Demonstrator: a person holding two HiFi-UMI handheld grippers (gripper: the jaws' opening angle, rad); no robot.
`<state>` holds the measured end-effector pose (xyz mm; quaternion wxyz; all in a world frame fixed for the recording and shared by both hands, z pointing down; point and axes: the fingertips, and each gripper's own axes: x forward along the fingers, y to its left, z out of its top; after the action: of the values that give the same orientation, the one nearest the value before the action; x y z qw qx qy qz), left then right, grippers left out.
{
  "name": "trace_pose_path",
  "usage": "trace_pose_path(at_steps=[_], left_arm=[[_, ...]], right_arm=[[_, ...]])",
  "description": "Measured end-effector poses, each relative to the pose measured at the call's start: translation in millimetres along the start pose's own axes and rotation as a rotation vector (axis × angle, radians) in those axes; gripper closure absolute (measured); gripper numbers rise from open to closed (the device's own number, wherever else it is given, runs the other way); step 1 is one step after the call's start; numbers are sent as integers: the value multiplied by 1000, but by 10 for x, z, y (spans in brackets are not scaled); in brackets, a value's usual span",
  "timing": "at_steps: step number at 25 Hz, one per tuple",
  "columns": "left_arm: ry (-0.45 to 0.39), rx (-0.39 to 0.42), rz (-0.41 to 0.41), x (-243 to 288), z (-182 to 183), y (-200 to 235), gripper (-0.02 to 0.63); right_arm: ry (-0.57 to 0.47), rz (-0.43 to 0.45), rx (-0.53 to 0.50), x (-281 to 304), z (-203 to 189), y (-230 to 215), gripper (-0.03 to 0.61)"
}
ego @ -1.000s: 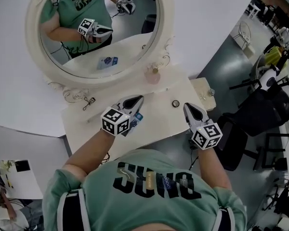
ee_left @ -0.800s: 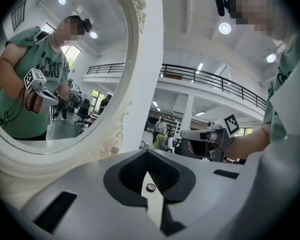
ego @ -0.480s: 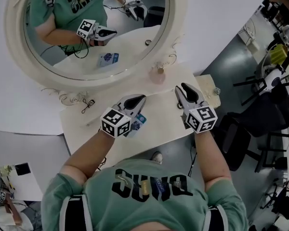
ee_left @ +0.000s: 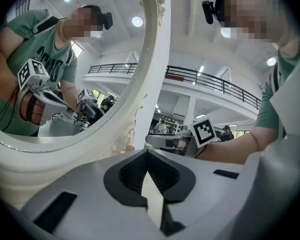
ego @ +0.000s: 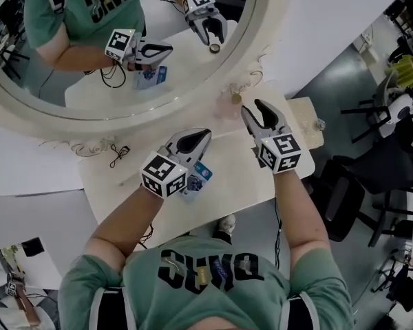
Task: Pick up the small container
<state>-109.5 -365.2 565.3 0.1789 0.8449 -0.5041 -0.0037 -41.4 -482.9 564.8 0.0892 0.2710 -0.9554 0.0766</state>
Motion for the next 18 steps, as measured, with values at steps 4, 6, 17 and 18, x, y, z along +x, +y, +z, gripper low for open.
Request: trace_pose_path(at_steps=[4, 6, 17, 18], left_arm=[[4, 0, -9, 50, -83, 68, 614], [2, 3, -15, 75, -109, 90, 614], [-9, -17, -45, 77, -167, 138, 614], [-10, -20, -48, 77, -168, 142, 614]], right_arm=[[20, 4, 0, 226, -169, -38, 394], [29, 7, -1, 322, -258, -52, 390], [58, 1, -22, 667, -516, -48, 382], [61, -2, -24, 696, -520, -56, 382]])
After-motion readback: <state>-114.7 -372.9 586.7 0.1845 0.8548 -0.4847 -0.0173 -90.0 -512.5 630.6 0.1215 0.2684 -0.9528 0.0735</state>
